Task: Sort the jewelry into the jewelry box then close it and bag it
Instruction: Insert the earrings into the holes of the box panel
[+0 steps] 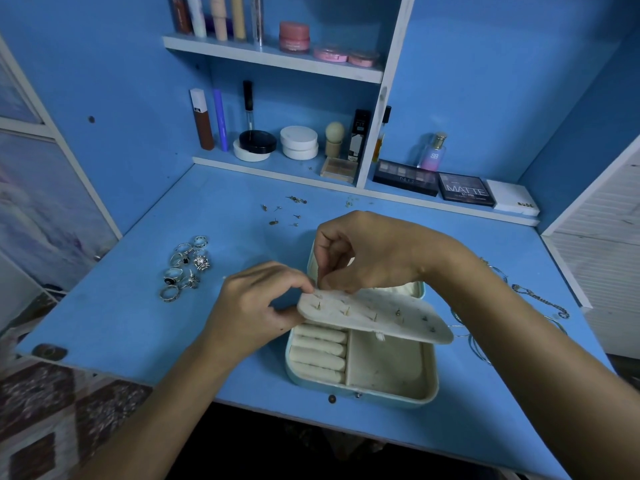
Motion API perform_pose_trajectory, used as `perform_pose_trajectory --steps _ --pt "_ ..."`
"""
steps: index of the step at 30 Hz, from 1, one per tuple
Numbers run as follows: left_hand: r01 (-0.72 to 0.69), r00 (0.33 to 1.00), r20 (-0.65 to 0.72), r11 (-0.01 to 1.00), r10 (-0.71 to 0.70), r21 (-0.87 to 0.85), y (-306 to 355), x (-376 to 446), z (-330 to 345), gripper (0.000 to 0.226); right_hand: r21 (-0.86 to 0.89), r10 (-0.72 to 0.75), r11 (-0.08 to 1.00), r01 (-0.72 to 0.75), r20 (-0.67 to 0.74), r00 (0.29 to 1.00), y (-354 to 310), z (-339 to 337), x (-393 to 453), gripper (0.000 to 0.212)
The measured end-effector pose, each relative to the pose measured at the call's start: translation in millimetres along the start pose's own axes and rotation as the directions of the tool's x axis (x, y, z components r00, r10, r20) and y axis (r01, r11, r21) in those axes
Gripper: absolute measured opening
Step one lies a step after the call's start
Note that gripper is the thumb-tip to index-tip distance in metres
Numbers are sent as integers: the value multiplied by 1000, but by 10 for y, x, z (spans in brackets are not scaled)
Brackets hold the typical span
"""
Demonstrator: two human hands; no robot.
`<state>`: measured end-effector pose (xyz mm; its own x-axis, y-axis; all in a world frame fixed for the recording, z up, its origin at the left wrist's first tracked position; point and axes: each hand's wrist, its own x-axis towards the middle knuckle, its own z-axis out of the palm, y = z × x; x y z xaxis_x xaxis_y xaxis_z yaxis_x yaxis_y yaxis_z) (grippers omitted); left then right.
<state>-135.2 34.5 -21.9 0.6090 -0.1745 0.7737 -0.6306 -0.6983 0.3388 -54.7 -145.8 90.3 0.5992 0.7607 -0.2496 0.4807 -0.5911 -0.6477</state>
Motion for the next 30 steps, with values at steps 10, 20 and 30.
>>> perform_pose_trajectory --steps 10,20,30 --pt "-9 1000 -9 1000 9 -6 -5 -2 6 11 -138 -8 990 6 -16 1000 -47 33 19 21" --pt "-15 1000 -15 1000 15 -3 -12 -21 8 11 -207 -27 978 21 -24 999 -81 71 23 22" --pt "21 1000 -8 999 -21 -37 4 25 -9 11 -128 -59 990 52 -49 997 -19 27 -32 19"
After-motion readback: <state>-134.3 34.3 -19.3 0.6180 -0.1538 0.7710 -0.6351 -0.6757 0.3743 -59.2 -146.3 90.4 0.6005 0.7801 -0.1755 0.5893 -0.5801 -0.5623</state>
